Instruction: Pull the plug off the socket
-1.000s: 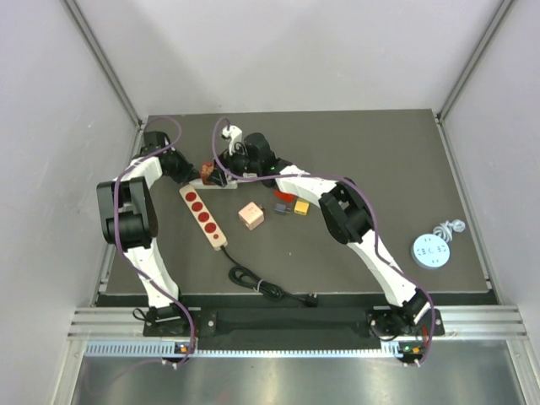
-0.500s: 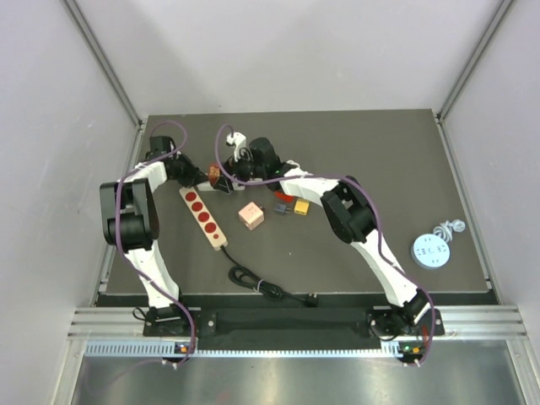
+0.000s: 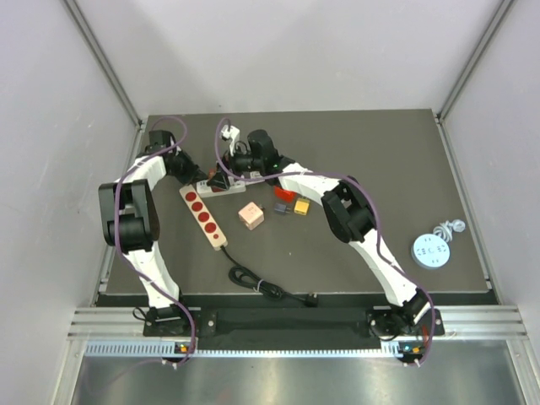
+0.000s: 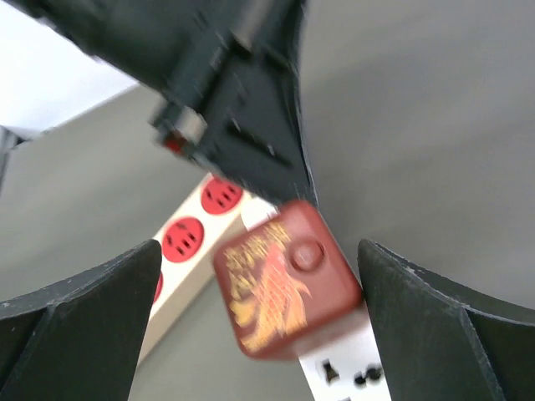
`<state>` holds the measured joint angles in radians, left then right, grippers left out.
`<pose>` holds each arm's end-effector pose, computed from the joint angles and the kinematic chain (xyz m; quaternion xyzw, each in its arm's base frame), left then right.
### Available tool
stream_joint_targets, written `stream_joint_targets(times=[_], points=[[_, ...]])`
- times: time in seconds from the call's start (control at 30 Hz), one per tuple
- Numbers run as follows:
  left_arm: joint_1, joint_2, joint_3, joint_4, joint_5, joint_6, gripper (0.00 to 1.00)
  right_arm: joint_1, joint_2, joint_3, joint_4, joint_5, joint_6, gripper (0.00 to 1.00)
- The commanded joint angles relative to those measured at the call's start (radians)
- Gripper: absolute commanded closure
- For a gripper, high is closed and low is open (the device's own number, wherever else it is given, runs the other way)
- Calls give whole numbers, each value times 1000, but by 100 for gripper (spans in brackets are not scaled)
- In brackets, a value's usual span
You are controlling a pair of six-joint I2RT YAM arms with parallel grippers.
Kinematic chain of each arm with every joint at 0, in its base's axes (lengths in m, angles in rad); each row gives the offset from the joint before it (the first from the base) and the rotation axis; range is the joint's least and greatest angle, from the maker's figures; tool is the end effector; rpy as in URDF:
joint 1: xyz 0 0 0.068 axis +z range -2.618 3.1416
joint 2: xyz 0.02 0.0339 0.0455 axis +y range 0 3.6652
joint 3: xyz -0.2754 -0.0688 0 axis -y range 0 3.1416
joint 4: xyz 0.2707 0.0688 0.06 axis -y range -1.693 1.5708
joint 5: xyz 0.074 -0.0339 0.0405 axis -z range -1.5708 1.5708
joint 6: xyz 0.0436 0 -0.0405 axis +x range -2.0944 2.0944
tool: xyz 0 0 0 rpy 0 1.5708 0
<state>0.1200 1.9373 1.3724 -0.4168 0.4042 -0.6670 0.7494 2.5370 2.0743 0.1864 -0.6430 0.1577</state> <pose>0.4417 0.0360 0.1815 -0.3056 0.8882 -0.2618 0.2219 0.4364 0.4417 0.1732 -0.4029 0.6684 0.4773 0.4038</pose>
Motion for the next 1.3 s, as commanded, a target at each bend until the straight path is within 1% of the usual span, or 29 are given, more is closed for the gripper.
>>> stream_joint_targets(times=[0.0, 0.2, 0.3, 0.4, 0.47, 0.6, 0.67, 0.77, 0.9, 0.97, 1.07, 1.27], points=[[6, -5, 28, -14, 9, -5, 100, 1, 43, 104, 42, -118, 13, 0], [12, -12, 16, -34, -13, 1, 100, -1, 42, 112, -37, -109, -32, 0], [15, -50, -2, -36, -60, 6, 100, -2, 25, 98, -76, -75, -64, 0], [15, -86, -24, -43, -108, 14, 100, -2, 20, 99, -100, -83, -81, 1], [20, -93, -27, -56, -113, 3, 100, -1, 23, 110, -134, -89, -99, 3], [30, -90, -33, -54, -91, -23, 100, 1, 35, 142, -212, -93, -133, 12], [32, -87, -35, -48, -82, -31, 100, 1, 25, 132, -240, -63, -142, 16], [33, -74, -45, -28, -50, -39, 100, 2, -10, 63, -200, -44, -144, 20], [33, -52, -49, -27, -24, -39, 100, 5, -15, 64, -231, -1, -150, 27], [32, -49, -49, -20, -5, -39, 100, 10, -14, 75, -248, 23, -184, 28], [30, -35, -53, -10, 22, -46, 100, 11, -11, 76, -235, 28, -179, 29], [24, -9, -73, -25, 22, -42, 100, 22, -6, 84, -217, 29, -187, 36]])
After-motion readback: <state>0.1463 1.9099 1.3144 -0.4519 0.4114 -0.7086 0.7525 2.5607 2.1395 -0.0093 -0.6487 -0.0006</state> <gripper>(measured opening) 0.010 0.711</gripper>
